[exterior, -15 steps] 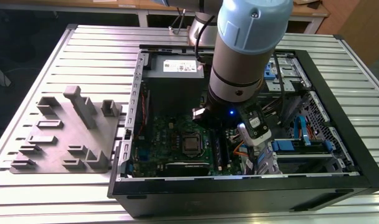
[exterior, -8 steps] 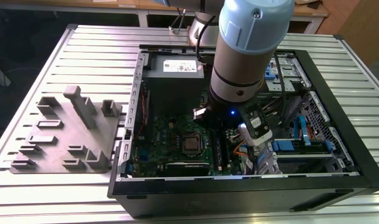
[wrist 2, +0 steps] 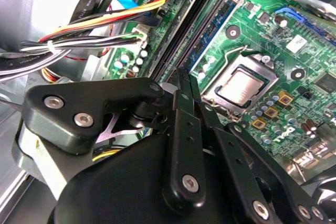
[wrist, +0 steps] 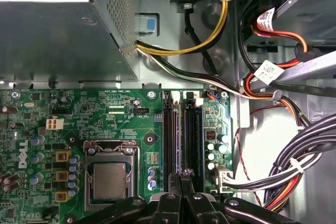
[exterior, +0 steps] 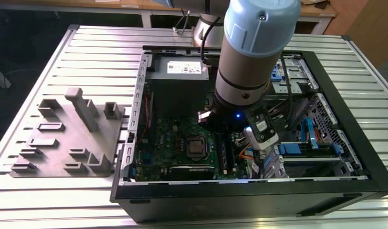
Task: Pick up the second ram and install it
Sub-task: 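Insert the second ram into the second slot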
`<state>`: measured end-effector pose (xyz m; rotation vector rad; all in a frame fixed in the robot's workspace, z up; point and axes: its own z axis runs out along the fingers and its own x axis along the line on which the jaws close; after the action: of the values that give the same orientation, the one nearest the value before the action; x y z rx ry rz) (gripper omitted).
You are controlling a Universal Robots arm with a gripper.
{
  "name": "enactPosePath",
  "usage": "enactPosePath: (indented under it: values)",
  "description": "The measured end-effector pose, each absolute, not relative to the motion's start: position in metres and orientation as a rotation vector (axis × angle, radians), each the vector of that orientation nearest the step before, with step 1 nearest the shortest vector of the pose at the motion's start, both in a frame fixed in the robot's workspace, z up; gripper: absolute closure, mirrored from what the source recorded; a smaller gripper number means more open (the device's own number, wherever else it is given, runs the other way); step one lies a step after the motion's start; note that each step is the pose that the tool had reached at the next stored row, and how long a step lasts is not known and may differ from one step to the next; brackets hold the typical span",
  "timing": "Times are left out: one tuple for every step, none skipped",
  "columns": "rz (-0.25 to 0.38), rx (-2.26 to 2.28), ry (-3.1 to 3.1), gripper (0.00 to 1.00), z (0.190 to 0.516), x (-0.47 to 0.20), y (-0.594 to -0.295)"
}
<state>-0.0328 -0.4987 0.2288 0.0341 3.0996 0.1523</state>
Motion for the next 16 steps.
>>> enactPosePath:
  values:
    - [0.153,0.034,3.1,0.92,0.2287,-0.0328,-0.4987]
    - [0.153,0.034,3.1,0.92,0.2284,-0.0326,-0.4988]
    - [0.153,0.034,3.1,0.92,0.2282,-0.0326,-0.4991]
    - [0.153,0.034,3.1,0.92,0.2282,-0.0326,-0.4991]
    - [0.153,0.034,3.1,0.92,0.2281,-0.0326,-0.4991]
    - [0.153,0.034,3.1,0.92,0.2279,-0.0326,-0.4991]
    - [0.153,0.034,3.099,0.92,0.2276,-0.0326,-0.4991]
    - [0.153,0.034,3.1,0.92,0.2274,-0.0326,-0.4991]
    - [0.153,0.034,3.1,0.92,0.2272,-0.0326,-0.4991]
    - [0.154,0.034,3.099,0.92,0.2271,-0.0326,-0.4991]
    - [0.154,0.034,3.1,0.92,0.2272,-0.0326,-0.4991]
    - [0.154,0.034,3.099,0.92,0.2271,-0.0326,-0.4991]
    - [0.156,0.034,3.099,0.92,0.2264,-0.0326,-0.4991]
    - [0.156,0.034,3.099,0.92,0.2264,-0.0326,-0.4991]
    - [0.156,0.034,3.099,0.92,0.2264,-0.0326,-0.4991]
    - [0.156,0.034,3.099,0.92,0.2264,-0.0326,-0.4991]
